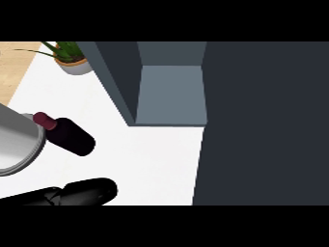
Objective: Pick up the wine, place it into the cabinet and close the cabinet
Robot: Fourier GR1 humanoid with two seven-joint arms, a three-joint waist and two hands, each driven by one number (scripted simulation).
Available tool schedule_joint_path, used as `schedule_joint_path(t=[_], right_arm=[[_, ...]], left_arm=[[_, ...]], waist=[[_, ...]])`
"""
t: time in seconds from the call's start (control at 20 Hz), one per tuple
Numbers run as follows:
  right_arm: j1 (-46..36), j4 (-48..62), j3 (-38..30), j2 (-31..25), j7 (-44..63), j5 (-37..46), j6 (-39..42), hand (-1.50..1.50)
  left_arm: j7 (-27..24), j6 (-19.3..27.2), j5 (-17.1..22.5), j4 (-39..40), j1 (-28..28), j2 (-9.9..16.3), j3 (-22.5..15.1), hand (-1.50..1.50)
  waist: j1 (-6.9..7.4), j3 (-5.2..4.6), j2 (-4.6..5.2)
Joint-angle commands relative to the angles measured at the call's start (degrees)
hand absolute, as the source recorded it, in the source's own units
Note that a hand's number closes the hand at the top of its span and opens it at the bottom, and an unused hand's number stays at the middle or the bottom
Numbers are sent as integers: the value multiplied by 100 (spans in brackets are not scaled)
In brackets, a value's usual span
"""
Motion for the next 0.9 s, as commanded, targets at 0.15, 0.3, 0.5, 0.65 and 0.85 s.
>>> schedule_joint_path(t=[0.15, 0.3, 0.5, 0.65, 0.85], right_arm=[[-63, -409, -110, -93, 310, 194, -147, -150], [287, -249, -325, -115, -110, 26, 94, -150], [-586, -371, -389, -207, 769, 163, -314, -150], [186, -252, -347, -109, -64, 331, 33, -150], [307, -613, -555, -175, 136, 108, -40, -150]], left_arm=[[238, -194, 4, -570, 247, 77, 315, -150], [481, -260, 49, -661, 108, 115, 402, -150], [-132, -511, 974, -729, 815, 396, 997, -150], [-391, -380, 783, -186, 788, 173, 790, -150], [-832, -323, 957, 108, 1126, 38, 800, -150]], waist=[[-19, -2, 22], [-28, 3, 16], [12, -10, 25], [-44, -2, 31], [-54, -2, 32]])
